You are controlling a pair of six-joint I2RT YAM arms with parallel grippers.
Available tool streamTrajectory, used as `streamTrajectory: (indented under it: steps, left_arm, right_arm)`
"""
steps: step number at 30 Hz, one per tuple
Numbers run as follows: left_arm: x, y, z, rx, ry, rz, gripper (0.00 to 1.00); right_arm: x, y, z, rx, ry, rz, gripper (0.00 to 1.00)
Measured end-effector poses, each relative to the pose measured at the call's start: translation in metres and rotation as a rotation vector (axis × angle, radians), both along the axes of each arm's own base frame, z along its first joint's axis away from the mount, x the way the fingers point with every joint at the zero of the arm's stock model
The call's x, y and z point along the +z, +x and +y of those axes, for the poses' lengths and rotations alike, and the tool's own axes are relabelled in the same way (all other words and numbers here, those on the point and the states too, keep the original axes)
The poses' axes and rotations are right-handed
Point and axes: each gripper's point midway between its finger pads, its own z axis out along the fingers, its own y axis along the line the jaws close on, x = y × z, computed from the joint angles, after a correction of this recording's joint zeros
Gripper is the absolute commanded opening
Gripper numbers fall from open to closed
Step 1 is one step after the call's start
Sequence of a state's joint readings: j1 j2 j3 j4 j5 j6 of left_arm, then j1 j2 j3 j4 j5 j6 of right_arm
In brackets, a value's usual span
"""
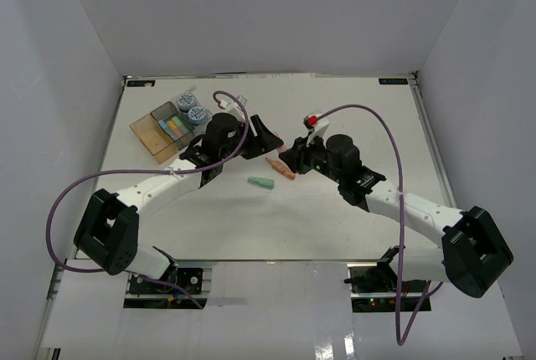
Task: Sort the stationery into containers
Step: Pick up the pen from the center of the board, then place the pen in the storage box.
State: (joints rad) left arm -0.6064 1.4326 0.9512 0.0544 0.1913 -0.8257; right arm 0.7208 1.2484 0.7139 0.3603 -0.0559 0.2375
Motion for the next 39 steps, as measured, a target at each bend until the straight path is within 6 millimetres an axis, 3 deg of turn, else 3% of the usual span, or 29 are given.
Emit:
streamTrajectory:
  steps: [5,12,16,17,22,25,31,34,39]
  left_arm:
    - [0.006,0.003,-0.003,0.013,-0.028,-0.008,0.47]
    - [0.014,0.005,-0.012,0.007,-0.064,-0.017,0.10]
    - [0.014,0.006,-0.011,0.016,-0.059,-0.018,0.07]
    - [0.013,0.007,-0.010,0.022,-0.056,-0.020,0.07]
    - [0.004,0.017,0.008,0.075,-0.002,-0.016,0.07]
    - [-0.002,0.034,0.046,0.156,0.033,-0.004,0.08]
    - [-0.008,0.072,0.184,0.448,0.148,0.019,0.10]
    - [-0.013,0.076,0.244,0.555,0.211,0.042,0.11]
    - [-0.026,0.073,0.327,0.700,0.285,0.100,0.13]
  right_arm:
    - [-0.002,-0.004,0.002,0.012,0.011,0.014,0.30]
    - [-0.003,-0.005,0.003,0.013,0.014,0.019,0.39]
    - [-0.003,-0.005,0.003,0.014,0.015,0.019,0.64]
    - [-0.003,-0.005,0.004,0.014,0.015,0.019,0.75]
    - [-0.002,-0.006,0.000,0.006,0.006,0.016,0.97]
    - [0.002,-0.007,-0.005,-0.005,-0.006,-0.002,0.90]
    - [-0.003,-0.013,-0.017,-0.011,-0.053,-0.023,0.90]
    - [-0.013,-0.015,-0.021,-0.007,-0.090,-0.016,0.90]
    - [-0.021,-0.015,-0.022,0.003,-0.123,-0.016,0.90]
